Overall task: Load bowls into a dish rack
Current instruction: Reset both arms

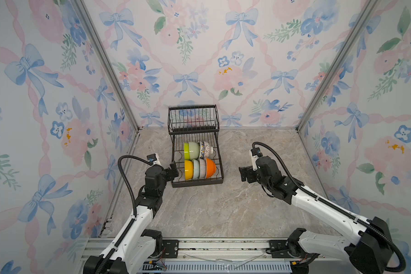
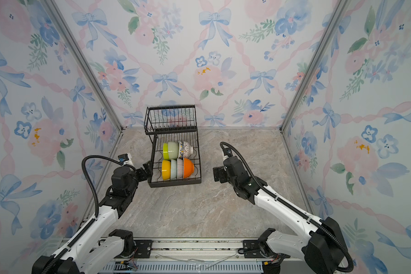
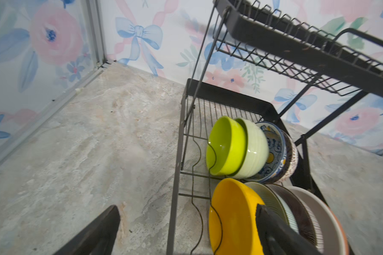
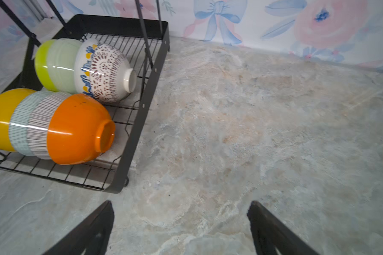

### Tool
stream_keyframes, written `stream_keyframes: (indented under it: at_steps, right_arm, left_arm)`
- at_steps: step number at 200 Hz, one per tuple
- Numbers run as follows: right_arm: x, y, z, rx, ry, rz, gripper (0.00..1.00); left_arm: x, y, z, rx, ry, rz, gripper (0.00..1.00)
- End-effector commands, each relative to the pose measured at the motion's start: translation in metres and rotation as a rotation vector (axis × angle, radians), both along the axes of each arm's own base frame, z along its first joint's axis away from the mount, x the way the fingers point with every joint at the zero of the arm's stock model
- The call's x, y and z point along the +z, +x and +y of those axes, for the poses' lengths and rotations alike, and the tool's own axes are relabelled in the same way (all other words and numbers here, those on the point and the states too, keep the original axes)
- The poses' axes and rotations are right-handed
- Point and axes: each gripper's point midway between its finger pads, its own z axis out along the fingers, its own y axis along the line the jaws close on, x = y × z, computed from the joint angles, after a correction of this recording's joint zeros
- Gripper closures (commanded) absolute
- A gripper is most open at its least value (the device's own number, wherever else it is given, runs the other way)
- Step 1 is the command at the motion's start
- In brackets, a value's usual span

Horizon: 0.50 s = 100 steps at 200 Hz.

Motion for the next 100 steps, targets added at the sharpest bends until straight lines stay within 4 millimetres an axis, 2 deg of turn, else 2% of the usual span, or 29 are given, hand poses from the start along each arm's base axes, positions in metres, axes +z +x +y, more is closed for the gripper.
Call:
stream_keyframes:
  at_steps: [1,29,56,100]
  right_arm:
    - [0.002,0.007,-0.03,-0.08,-0.006,-0.042,0.04]
    - [-0.008,0.014,-0.061,-0.165,0.006,-0.045,0.04]
    - [-0.02,0.02,-0.084,-0.224,0.003,-0.048,0.04]
    - [-0.037,0.03,-0.102,-0.259,-0.006,-0.045,0.04]
  left_arm:
    - [-0.001,0.001,0.023,0.119,0.094,-0.022,0.02]
    - [-0.006,0.003,0.045,0.23,0.157,-0.02,0.02]
    - [-0.023,0.004,0.066,0.275,0.125,-0.012,0.02]
    - [-0.038,0.001,0.084,0.311,0.172,-0.051,0.02]
